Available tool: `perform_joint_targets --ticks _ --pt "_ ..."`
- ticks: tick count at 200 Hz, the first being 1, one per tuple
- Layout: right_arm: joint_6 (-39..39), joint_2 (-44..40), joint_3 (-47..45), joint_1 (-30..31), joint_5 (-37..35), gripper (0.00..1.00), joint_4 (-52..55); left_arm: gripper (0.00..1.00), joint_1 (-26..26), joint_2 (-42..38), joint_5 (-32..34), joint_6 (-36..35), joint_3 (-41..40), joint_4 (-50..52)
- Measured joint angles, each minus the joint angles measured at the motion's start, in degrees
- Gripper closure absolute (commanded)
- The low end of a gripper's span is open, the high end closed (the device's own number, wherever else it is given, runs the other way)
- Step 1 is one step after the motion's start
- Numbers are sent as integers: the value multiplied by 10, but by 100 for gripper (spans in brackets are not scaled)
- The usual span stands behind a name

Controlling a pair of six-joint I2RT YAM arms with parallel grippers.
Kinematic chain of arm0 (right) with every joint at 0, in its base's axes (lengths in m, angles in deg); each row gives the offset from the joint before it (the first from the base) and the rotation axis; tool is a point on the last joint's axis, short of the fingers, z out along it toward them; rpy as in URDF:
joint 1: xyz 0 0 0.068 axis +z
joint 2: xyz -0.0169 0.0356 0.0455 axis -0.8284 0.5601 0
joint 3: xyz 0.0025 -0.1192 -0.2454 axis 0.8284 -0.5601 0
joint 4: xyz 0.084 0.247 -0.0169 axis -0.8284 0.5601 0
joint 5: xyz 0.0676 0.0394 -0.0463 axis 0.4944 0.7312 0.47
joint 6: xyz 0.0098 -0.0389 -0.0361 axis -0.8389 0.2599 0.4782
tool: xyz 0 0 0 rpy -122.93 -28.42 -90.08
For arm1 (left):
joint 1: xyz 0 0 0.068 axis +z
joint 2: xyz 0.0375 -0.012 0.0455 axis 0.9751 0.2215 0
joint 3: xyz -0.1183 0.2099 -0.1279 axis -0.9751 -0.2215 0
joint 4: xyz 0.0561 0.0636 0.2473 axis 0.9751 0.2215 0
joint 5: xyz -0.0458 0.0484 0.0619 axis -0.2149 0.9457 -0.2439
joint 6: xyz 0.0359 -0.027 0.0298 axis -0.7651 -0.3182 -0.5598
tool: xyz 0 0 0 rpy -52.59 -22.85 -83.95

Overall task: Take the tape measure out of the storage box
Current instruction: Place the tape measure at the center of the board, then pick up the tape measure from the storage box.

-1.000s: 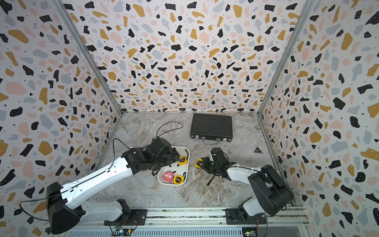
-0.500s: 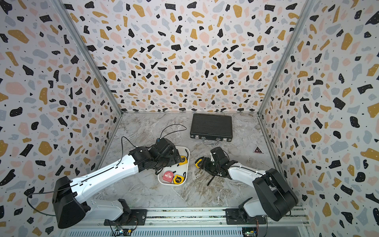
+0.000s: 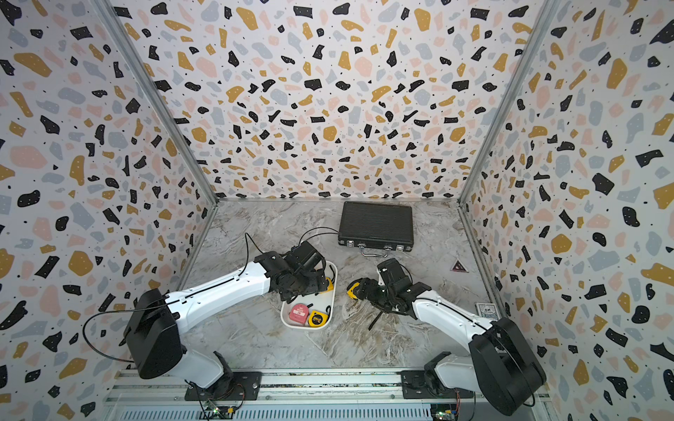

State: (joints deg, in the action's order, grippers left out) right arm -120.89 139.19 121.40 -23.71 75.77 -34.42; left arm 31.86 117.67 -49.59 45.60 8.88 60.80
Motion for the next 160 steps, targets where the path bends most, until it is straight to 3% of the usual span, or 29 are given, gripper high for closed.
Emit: perform_joint_targets --ticks 94,160 --pt "19 -73 5 -4 0 5 98 6 12 129 -49 46 67 -42" --pt "28 -86 5 -24 5 2 119 11 20 142 -44 58 76 -44"
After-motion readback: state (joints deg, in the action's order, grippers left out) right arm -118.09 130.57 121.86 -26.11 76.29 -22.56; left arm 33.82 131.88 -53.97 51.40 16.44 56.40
